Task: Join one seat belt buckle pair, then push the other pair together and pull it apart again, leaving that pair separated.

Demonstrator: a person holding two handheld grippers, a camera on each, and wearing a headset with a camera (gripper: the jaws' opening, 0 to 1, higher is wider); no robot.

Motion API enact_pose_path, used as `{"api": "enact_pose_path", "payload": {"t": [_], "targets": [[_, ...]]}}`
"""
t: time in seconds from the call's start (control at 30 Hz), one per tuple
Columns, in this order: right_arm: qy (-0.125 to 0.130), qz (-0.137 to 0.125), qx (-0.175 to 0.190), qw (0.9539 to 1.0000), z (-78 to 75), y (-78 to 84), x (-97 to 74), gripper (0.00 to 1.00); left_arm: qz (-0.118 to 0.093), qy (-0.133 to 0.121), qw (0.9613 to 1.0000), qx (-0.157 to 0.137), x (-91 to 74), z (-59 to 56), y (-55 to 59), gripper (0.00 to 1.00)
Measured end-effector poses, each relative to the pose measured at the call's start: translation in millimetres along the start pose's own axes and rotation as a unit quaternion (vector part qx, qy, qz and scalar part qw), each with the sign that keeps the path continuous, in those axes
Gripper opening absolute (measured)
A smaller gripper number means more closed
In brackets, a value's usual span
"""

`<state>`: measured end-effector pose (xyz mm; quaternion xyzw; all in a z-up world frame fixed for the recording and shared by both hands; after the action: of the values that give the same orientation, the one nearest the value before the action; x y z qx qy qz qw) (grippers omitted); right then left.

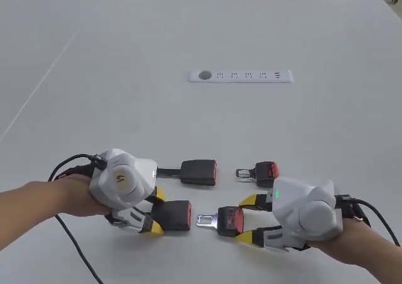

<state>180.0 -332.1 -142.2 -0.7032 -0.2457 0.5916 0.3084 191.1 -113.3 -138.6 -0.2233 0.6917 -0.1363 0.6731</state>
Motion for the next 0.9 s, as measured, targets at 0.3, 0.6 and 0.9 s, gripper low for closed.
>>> {"api": "enact_pose_path", "payload": {"t": [0.3, 0.6, 0.9], "targets": [[-0.002, -0.003, 0.001, 1.0, 1.8, -5.0, 6.3, 0.31, 0.001, 0.001, 1.0, 0.006, 0.0, 0.1, -0.2, 0.33], [-0.002, -0.002, 0.005, 1.0, 1.4, -6.4, 12.5, 0.31, 0.006, 0.005, 0.9999, 0.012, 0.3, 0.5, -0.2, 0.33], [-0.002, -0.004, 0.001, 1.0, 1.2, -10.5, 18.0, 0.31, 0.004, 0.004, 0.9999, 0.012, 0.4, 0.6, 0.3, 0.33]]}}
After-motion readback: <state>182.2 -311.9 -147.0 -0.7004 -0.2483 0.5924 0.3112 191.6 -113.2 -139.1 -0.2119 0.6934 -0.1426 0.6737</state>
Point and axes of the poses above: the centre of the closed fingertips' face, and the gripper's own axes: x roughly forward along the fingers, z roughly to its left, y roughly out of its underside, the point moved 8 cm from there along -x, roughly backward along the fingers, and after that the axes turned 2 degrees about y, right-handed, at the moved point
